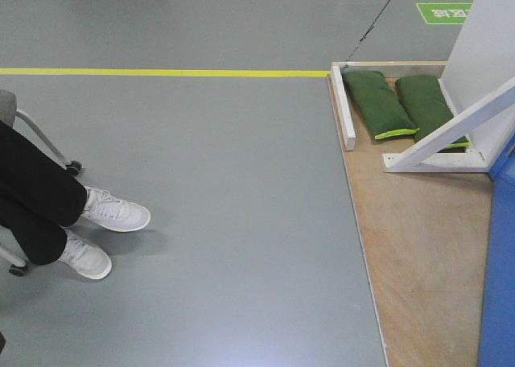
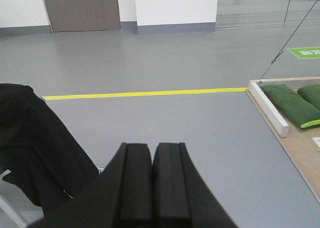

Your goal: Move to blue door and open it

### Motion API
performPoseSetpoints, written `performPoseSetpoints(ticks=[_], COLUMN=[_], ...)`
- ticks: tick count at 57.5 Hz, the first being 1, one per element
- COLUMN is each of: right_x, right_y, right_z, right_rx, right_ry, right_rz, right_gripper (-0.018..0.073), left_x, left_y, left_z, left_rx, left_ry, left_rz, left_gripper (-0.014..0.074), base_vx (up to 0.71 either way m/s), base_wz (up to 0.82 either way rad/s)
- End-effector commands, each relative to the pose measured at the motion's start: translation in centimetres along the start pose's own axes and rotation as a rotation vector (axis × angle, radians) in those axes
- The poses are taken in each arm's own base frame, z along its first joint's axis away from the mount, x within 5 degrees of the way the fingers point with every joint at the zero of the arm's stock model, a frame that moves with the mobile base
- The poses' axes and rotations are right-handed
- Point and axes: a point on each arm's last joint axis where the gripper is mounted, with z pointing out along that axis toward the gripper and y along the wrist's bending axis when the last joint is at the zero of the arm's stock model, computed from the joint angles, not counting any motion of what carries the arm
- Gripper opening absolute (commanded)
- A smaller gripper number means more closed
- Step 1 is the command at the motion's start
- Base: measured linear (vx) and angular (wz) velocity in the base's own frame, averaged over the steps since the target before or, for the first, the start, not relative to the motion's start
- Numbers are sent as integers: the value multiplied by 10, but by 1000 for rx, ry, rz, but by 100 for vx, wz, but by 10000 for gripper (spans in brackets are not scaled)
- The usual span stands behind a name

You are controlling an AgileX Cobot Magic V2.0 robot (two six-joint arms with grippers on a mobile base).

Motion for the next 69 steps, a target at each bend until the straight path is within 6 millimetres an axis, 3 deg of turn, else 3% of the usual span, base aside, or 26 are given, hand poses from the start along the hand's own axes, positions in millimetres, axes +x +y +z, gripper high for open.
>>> performPoseSetpoints(ticks=[1, 21, 38, 59, 69], right_x=[-13, -52, -91, -98, -92], right_y=[18, 58, 39, 35, 37], right_z=[2, 11, 25, 23, 28], right_rx=[-62, -197, -153, -145, -128], right_ry=[-118, -426, -696, -772, -686], right_rz=[59, 126, 179, 185, 117], right_gripper=[12, 12, 12, 12, 12], left_x=[-17, -17, -17, -17, -17], left_y=[0, 0, 0, 0, 0], left_z=[-4, -4, -4, -4, -4], left_rx=[7, 7, 7, 7, 7], left_ry=[-124, -124, -124, -124, -124], left_rz=[-8, -8, -8, -8, -8], left_gripper=[73, 73, 73, 73, 73], base_vx=[0, 0, 0, 0, 0], base_wz=[0, 0, 0, 0, 0])
